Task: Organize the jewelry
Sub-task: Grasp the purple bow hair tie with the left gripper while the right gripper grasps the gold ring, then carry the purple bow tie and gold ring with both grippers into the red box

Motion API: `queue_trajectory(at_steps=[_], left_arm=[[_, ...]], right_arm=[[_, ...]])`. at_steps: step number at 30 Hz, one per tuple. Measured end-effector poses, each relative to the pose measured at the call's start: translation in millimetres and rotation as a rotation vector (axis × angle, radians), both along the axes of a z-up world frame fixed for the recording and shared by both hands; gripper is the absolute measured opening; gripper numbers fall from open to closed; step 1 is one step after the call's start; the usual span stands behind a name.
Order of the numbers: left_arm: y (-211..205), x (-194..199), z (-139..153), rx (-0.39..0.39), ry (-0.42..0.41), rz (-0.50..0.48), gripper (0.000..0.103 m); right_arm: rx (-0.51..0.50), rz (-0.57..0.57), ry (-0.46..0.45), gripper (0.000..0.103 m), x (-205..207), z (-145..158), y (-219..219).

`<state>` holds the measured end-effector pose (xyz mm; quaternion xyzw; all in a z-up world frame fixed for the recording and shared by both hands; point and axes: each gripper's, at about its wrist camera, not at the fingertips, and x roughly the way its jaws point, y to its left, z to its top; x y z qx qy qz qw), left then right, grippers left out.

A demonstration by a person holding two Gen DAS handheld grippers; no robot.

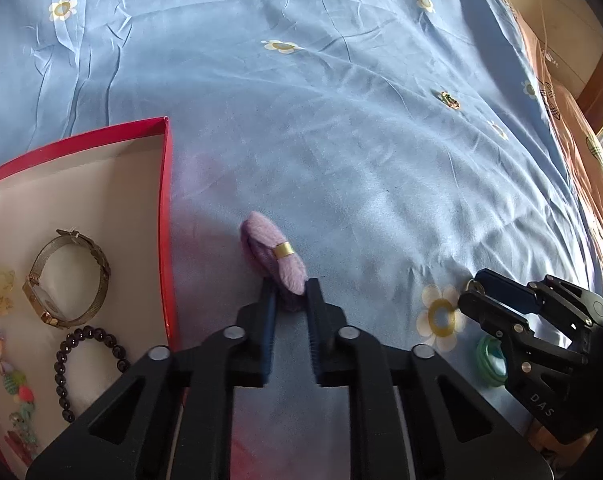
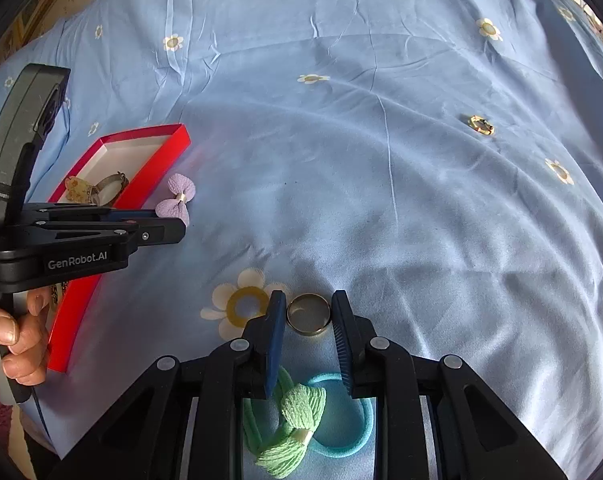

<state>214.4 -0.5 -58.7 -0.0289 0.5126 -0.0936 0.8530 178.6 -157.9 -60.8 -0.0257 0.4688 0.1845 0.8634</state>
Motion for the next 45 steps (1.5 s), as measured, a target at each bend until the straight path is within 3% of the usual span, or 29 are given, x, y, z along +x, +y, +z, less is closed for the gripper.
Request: queue_trajectory(at_steps=[17, 45], left_arm=[[25, -72, 39, -0.151, -0.100, 0.022, 0.009], [100, -158, 58, -0.164, -0.170, 0.191, 0.009]], right_arm=[[0.134, 0.023, -0.070, 0.023, -28, 43, 9], [0.174, 0.172, -0.064, 0.023, -69, 56, 77]])
